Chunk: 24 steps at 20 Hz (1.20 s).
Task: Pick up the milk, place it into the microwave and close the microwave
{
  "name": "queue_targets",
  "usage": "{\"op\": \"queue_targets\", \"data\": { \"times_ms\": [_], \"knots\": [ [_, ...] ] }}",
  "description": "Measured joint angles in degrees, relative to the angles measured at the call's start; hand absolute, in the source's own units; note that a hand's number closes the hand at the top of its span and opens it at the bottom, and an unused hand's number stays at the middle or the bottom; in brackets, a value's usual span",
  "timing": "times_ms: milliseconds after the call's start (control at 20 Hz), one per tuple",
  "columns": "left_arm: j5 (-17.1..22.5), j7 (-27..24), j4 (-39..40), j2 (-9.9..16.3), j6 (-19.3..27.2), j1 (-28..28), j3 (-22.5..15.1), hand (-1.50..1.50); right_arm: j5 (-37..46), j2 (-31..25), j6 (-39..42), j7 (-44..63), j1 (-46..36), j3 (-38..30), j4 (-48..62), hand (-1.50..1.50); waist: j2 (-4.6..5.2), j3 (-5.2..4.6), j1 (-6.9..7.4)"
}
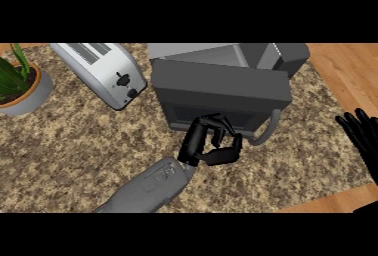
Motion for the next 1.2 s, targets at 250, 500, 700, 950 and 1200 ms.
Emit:
{"op": "queue_targets", "data": {
  "times_ms": [250, 500, 700, 950, 1200],
  "knots": [
    [4.33, 0.42, 1.76, -0.11, 3.96, -4.03, 0.97, -1.5, -1.96, -1.72, 0.66, 1.3, -2.1, -1.42, -0.86, -1.5, 0.54, 0.09, -1.27],
    [7.96, 1.43, 3.42, -0.12, 7.22, -6.26, 1.56, -1.5, 1.67, -6.12, -1.77, 0.65, -5.64, -5.51, -2.96, 1.5, 0.75, 0.11, -3.0],
    [10.85, 0.43, 2.11, -0.14, 8.95, -5.95, 1.44, -1.5, 5.33, -8.98, -4.13, 0.29, -8.14, -7.85, -4.04, 1.5, 1.14, 0.07, -3.34],
    [13.88, -1.23, 1.34, -0.15, 9.81, -6.26, 1.31, -1.5, 7.9, -10.78, -5.73, -0.01, -10.22, -9.14, -4.16, 1.5, 1.85, 0.11, -3.27],
    [16.16, -2.76, 1.3, -0.13, 10.05, -6.98, 0.7, -1.5, 9.49, -11.64, -6.67, -0.24, -12.06, -9.47, -3.62, 1.5, 2.42, 0.23, -2.96]
  ]
}}
